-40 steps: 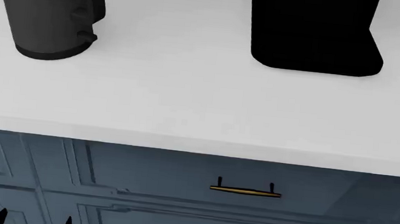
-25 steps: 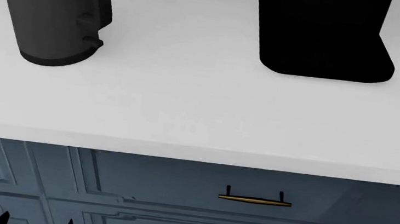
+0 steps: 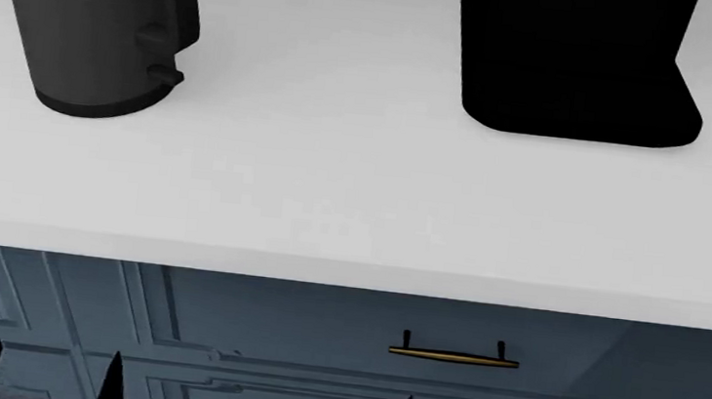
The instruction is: Press the button to open the lid of the electric kettle.
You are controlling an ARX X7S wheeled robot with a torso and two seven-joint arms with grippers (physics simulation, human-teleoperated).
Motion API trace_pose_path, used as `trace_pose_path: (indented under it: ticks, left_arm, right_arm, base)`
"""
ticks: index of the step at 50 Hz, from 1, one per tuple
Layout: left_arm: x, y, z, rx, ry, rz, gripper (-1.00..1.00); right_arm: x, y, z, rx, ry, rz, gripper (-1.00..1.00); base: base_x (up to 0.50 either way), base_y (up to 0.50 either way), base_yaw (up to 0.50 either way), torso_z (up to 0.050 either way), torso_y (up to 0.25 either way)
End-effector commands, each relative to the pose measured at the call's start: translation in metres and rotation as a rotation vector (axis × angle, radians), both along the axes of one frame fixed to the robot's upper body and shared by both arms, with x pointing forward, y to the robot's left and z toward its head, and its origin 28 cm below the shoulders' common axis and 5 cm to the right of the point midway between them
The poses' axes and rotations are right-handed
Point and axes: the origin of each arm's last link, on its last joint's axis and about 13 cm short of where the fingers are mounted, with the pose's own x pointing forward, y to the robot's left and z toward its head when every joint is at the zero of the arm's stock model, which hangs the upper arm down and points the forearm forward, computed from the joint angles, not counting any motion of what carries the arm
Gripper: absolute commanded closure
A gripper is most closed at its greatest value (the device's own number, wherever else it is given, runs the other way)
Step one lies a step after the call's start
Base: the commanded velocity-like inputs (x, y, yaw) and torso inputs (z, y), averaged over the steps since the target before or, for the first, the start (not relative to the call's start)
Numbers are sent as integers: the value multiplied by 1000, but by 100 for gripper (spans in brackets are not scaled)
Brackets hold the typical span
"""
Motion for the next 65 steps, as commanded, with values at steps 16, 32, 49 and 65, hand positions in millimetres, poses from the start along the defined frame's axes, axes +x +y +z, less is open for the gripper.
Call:
trace_pose_path:
  ticks: [16,32,49,65]
  left_arm:
    - [-48,-17,161,82,-84,-148,-100]
    - [-53,-9,170,17,-161,-152,-100]
    - [-51,-7,162,21,-168,-165,-100]
    - [-47,-4,151,-1,-112,-169,-100]
  right_arm:
    - [-26,-6,162,-18,-80,-51,-100]
    - [-36,-1,168,-31,-51,-25,-100]
    - [-41,-2,174,-57,-67,-27,-100]
    - [-42,-3,174,-55,-68,-22,-100]
  base:
    - [0,0,0,0,0]
    - [0,0,0,7,0]
    - [0,0,0,49,0]
    - [0,0,0,50,0]
